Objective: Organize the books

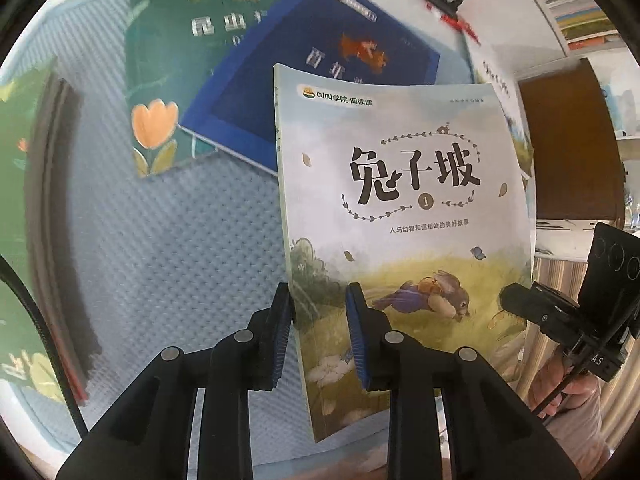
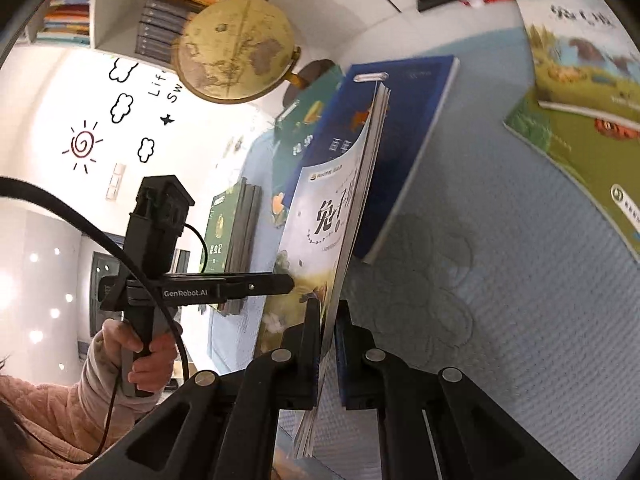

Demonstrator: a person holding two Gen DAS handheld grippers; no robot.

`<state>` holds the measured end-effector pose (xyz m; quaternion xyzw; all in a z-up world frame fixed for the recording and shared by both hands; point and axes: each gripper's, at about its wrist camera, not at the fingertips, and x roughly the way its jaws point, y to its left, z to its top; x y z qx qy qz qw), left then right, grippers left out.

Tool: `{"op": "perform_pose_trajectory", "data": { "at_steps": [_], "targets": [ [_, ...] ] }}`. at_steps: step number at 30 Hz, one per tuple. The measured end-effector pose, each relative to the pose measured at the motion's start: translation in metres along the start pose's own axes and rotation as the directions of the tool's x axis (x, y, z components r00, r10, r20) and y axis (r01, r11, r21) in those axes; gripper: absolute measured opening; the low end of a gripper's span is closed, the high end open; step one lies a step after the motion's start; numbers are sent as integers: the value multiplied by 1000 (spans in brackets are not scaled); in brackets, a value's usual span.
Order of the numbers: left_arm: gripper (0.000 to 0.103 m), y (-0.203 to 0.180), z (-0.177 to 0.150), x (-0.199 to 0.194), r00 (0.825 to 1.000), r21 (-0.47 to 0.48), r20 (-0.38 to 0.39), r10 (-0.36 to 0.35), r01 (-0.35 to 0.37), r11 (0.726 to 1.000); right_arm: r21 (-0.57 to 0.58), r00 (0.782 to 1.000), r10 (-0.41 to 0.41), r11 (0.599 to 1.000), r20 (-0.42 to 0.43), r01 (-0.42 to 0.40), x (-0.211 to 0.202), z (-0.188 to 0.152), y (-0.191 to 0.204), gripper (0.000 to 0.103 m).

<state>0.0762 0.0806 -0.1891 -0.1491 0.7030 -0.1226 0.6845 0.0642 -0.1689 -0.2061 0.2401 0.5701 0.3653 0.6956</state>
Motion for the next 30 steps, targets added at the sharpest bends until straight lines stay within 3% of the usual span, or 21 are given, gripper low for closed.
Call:
{"op": "perform_pose_trajectory", "data": {
  "at_steps": [15,30],
  "targets": [
    [24,21,-13,-71,991,11,132,-4,3,1000,-102,999,18,995,39,-14,4,9,56,8],
    [24,83,-25,-125,972,-76,236,18,0,997,-204,999,36,978,4,-34,60,26,122,9]
  ]
}}
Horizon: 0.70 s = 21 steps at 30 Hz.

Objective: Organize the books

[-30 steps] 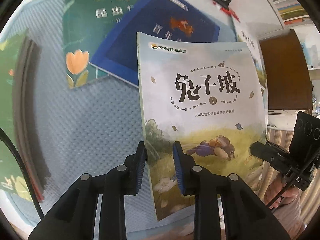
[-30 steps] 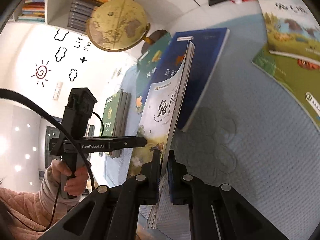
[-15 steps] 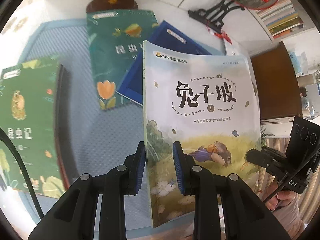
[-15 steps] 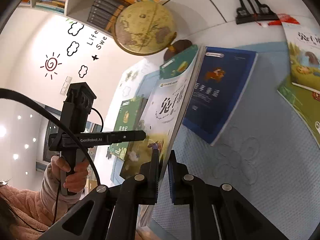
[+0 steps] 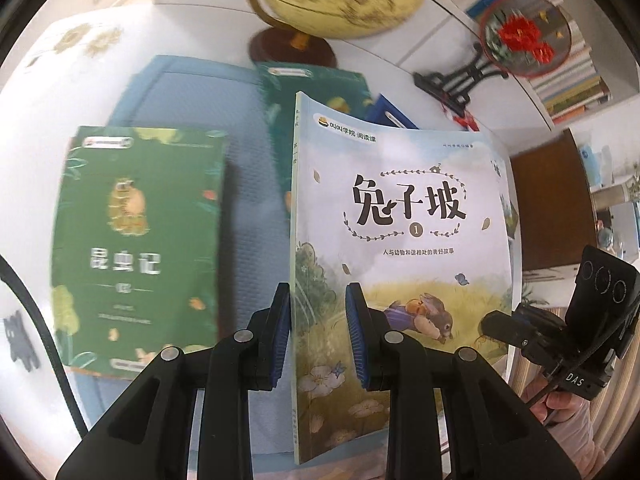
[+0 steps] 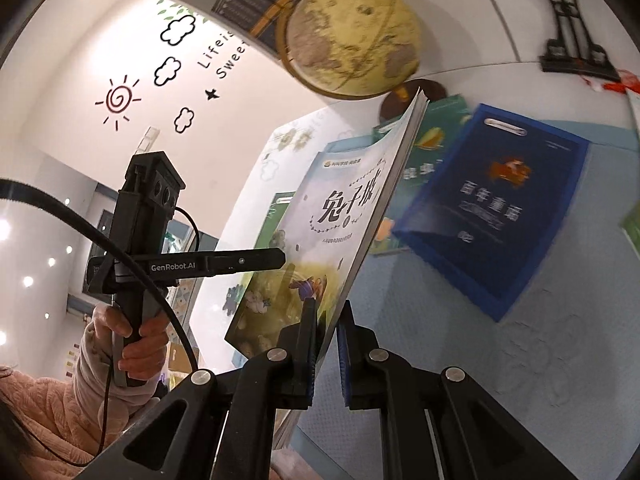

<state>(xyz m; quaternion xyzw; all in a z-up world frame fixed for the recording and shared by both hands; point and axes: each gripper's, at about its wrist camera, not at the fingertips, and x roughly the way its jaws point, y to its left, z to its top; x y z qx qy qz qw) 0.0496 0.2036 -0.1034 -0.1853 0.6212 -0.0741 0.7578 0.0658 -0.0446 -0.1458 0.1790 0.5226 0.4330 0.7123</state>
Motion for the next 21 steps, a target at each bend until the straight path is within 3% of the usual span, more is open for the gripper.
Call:
{"op": "perform_pose_trajectory", "data": {
  "at_steps": [21],
  "targets": [
    [24,97,-7,-35,997,-111,58,51,-44,993,-45,996,52,997,-69,-55,95,23,57,9]
  ]
}}
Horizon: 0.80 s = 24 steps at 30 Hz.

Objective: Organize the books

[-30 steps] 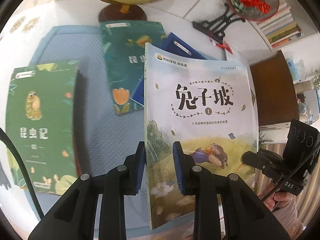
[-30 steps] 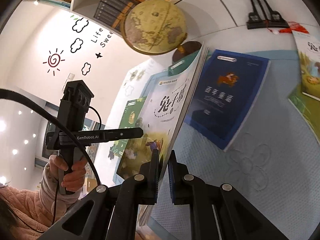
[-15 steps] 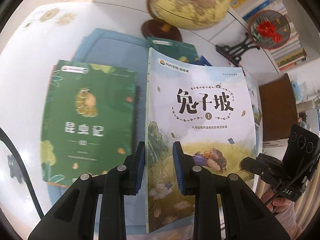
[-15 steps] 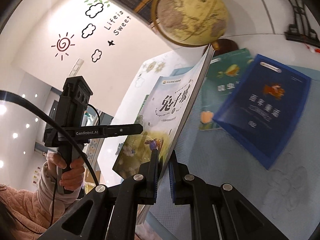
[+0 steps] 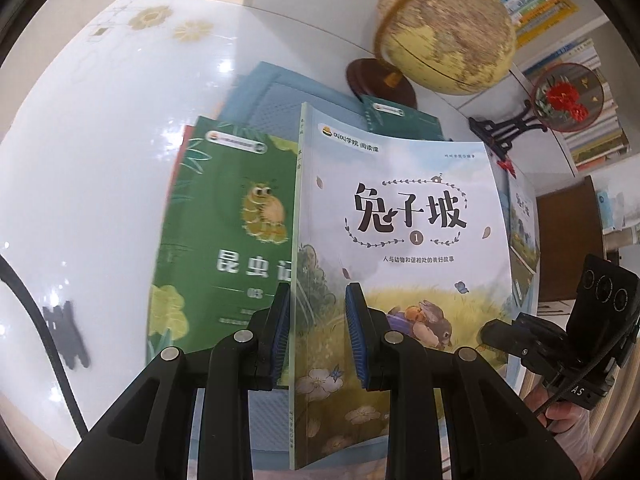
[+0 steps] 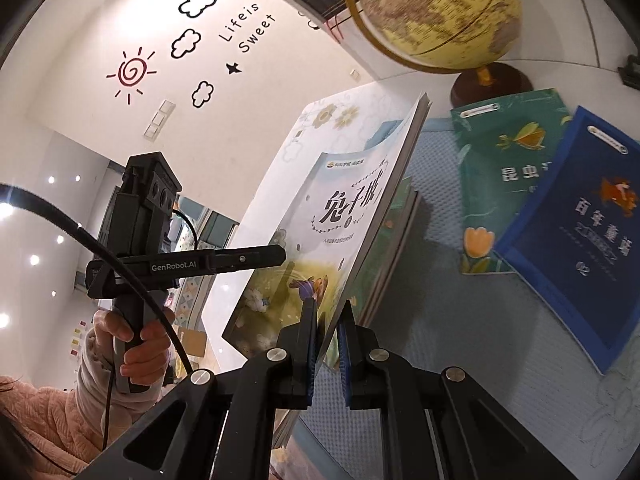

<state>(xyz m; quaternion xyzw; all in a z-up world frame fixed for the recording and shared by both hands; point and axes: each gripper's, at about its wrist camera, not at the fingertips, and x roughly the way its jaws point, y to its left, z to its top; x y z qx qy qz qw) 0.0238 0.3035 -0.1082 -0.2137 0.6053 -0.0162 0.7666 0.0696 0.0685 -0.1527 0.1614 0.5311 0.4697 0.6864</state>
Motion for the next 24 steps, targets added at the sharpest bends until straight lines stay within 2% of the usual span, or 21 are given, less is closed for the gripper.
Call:
{"op": "perform_pose_trajectory", "data": {
  "at_steps": [11,24],
  "targets": [
    [24,43,8,2,1000,-55,-2,10,-10,998,6,999,10,1000,-40,-9,41,12,11,9],
    [24,90,17,17,999,-135,-21,26,-29,990,52,997,-14,998,-80,18,84,5,7,10]
  ]
}}
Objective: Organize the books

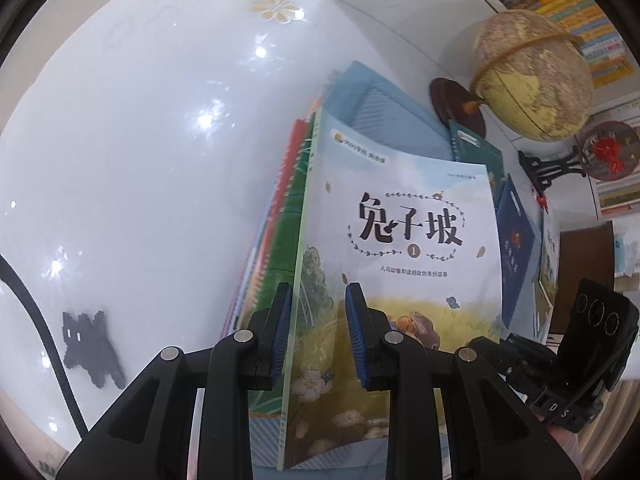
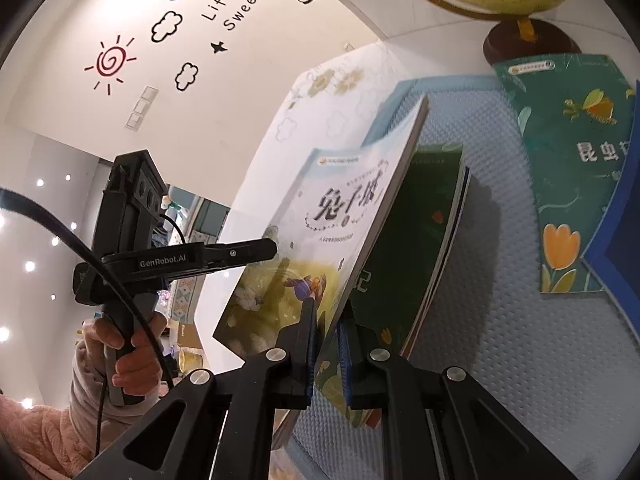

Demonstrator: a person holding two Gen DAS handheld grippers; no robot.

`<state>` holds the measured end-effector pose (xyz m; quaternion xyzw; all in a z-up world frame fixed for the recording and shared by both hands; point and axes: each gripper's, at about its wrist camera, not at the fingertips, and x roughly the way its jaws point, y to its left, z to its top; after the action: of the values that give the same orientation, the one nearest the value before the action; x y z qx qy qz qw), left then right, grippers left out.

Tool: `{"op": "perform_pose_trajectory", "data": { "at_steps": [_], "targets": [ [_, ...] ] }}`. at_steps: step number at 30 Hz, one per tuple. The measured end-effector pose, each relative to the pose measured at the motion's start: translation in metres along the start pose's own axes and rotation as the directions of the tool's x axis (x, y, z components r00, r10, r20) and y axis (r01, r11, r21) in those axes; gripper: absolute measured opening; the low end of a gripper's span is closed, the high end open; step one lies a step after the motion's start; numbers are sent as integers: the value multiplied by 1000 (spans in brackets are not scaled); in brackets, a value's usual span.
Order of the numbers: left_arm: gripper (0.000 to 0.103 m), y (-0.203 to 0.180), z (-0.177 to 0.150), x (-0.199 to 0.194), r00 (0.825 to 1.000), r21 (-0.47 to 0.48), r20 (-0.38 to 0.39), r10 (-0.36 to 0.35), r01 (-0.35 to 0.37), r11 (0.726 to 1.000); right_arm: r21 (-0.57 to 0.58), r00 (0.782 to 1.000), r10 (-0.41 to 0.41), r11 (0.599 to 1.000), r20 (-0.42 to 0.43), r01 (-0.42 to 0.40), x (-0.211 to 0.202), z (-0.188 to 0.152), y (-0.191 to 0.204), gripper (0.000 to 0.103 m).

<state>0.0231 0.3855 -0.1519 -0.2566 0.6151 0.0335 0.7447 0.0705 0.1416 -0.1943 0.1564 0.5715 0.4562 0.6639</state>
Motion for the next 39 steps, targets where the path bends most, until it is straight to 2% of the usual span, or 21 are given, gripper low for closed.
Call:
{"op": "perform_pose_trajectory", "data": {
  "at_steps": [15,21,25,26,28,29,30,34,37,39],
  "targets": [
    [24,11,2,15,999,-17,-22,37,-37,999,71,996,-66,995,-60,71,16,-14,-19,11],
    [25,10,-2,20,994,-3,-34,104,-104,995,82,991,-109,990,-74,115,21,-12,-15,15],
    [25,8,-3,16,985,-6,-3,172,-172,985,81,983,-160,983,-88,167,18,-9,-12,18],
    [26,7,-3,14,982,-6,8,191,-191,982,70,978,-186,979,-89,193,14,-9,-10,22],
    [26,4,-1,7,975,-2,36,220,-220,976,47,973,-218,974,-69,222,8,-7,-6,33],
    [26,1,1,3,972,5,53,231,-231,973,30,971,-236,971,-43,237,-2,-8,-6,44],
    [26,-3,2,-1,968,12,68,240,-242,970,22,969,-246,969,-24,247,-8,-8,-7,51],
    [26,-31,7,-14,959,62,129,251,-260,963,26,950,-304,953,65,303,-48,-10,-23,51],
    [26,-64,12,-14,959,116,157,237,-256,960,91,927,-349,936,138,339,-86,-13,-50,51],
    [26,-91,16,-8,962,156,160,221,-245,957,158,901,-391,917,188,365,-119,-18,-75,51]
  ]
}}
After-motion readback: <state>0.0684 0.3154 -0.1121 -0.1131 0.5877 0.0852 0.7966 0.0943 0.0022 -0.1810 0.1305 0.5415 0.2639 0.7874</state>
